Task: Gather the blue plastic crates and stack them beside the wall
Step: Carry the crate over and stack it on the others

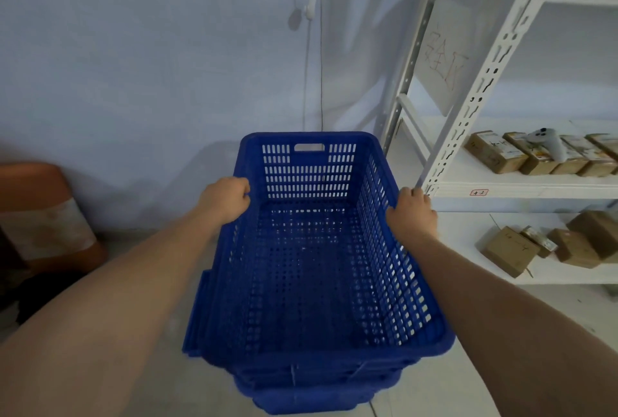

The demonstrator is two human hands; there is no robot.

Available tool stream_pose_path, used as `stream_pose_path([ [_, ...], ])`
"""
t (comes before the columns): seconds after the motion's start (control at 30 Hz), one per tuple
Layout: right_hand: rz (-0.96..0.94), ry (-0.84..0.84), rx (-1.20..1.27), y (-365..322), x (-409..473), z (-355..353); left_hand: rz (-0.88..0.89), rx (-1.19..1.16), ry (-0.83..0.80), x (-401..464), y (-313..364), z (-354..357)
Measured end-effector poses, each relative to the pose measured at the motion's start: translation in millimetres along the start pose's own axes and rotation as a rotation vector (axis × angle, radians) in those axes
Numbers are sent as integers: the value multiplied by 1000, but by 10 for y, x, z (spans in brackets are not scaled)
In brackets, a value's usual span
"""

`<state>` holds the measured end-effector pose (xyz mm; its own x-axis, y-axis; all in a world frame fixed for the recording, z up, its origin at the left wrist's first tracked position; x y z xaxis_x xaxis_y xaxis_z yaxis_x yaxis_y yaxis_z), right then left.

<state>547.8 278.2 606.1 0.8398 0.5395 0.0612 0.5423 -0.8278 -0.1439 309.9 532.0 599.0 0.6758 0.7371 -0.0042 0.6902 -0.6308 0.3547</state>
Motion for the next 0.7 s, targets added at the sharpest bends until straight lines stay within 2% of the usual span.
stream_pose_path([
  [0.2, -271, 11, -88, -548, -389, -285, 47, -31, 15, -391, 162, -280],
  [0.47, -318, -22, -40, -835, -928, -458, 22, -135, 41, -974, 62, -497],
  [0.7, -430, 29, 26, -978, -1367, -661, -71, -190, 120, -1570, -121, -720],
])
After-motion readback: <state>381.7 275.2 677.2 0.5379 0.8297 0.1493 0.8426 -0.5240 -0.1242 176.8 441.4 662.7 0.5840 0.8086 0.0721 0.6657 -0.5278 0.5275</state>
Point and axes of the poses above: each hand's wrist, its own x-axis towards the middle knuckle, its own z-axis out of the palm, y = z × x, the point moved 8 cm from there along x, towards the middle knuckle, and after that the axes turned 6 degrees about -x, right-handed, at the moved point
